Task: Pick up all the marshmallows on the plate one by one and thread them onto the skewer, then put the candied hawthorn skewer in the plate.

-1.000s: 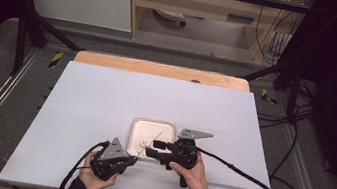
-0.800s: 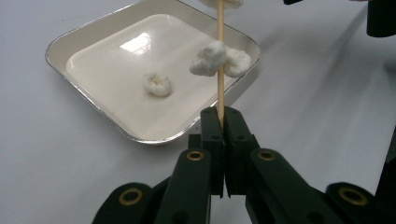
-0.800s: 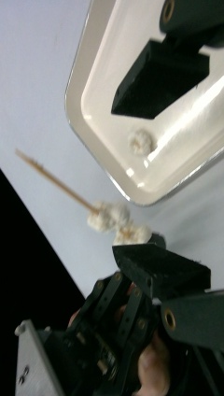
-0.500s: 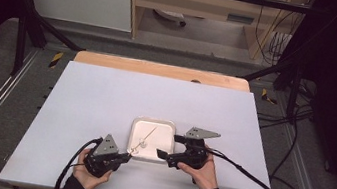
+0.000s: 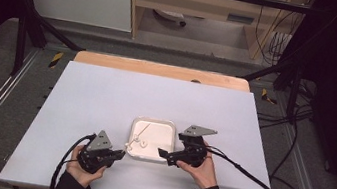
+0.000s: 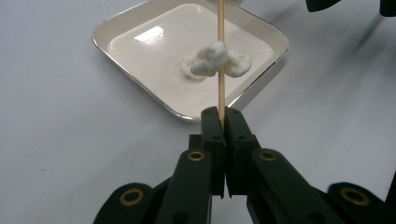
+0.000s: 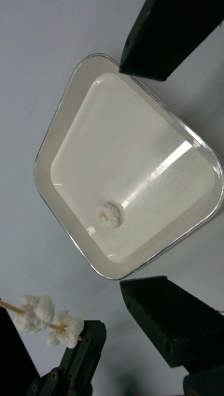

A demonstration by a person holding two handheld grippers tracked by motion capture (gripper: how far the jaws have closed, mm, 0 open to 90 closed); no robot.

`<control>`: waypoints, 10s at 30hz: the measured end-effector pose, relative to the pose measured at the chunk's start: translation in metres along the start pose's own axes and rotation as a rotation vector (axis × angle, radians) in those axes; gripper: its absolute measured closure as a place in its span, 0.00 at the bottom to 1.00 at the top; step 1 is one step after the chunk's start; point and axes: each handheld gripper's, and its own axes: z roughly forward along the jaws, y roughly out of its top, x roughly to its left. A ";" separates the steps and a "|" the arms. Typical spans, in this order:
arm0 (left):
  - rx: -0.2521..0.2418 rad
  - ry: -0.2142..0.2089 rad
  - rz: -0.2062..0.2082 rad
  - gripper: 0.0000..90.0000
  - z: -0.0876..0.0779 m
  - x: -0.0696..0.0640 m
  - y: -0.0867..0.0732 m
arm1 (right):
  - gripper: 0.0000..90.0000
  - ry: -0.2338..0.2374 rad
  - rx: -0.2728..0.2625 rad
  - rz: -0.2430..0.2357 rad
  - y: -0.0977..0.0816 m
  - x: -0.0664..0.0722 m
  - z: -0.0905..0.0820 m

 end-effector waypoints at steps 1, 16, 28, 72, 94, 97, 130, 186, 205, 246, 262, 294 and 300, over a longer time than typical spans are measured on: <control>0.000 0.000 -0.001 0.98 0.000 0.001 0.000 | 0.01 -0.002 0.003 -0.005 0.001 0.001 0.002; -0.003 0.013 -0.021 0.98 -0.005 0.011 -0.001 | 0.04 -0.041 0.090 -0.037 0.017 0.012 0.039; -0.006 0.019 -0.033 0.98 -0.005 0.015 -0.002 | 0.19 -0.032 0.144 -0.084 0.022 0.019 0.070; -0.001 0.004 -0.009 0.98 -0.003 0.007 -0.001 | 0.79 0.006 0.086 -0.191 0.030 0.032 0.056; -0.011 -0.022 0.021 0.98 0.002 -0.005 0.001 | 0.80 0.132 -0.100 0.024 0.038 0.007 -0.010; -0.008 -0.028 0.027 0.98 0.003 -0.006 0.001 | 0.80 0.140 -0.122 0.043 0.040 0.004 -0.017; -0.025 -0.060 0.062 0.98 0.006 -0.018 0.002 | 0.79 0.313 -0.208 0.164 0.050 -0.004 -0.025; -0.042 -0.056 0.030 0.98 0.012 -0.019 0.000 | 0.51 0.271 -0.176 0.117 0.023 0.017 0.004; -0.028 -0.040 0.001 0.98 0.010 -0.010 -0.001 | 0.06 0.044 -0.102 0.021 0.009 -0.002 -0.017; 0.025 -0.009 -0.043 0.98 0.023 0.008 0.044 | 0.01 -0.127 0.014 0.029 -0.080 -0.066 -0.080; 0.100 0.028 -0.054 0.98 0.060 0.008 0.050 | 0.01 -0.136 0.009 0.030 -0.083 -0.067 -0.084; 0.254 0.093 -0.059 0.97 0.078 0.002 0.046 | 0.02 -0.128 0.015 0.032 -0.084 -0.067 -0.083; 0.219 0.067 -0.047 0.90 0.074 0.002 0.047 | 0.02 -0.130 0.019 0.035 -0.084 -0.066 -0.083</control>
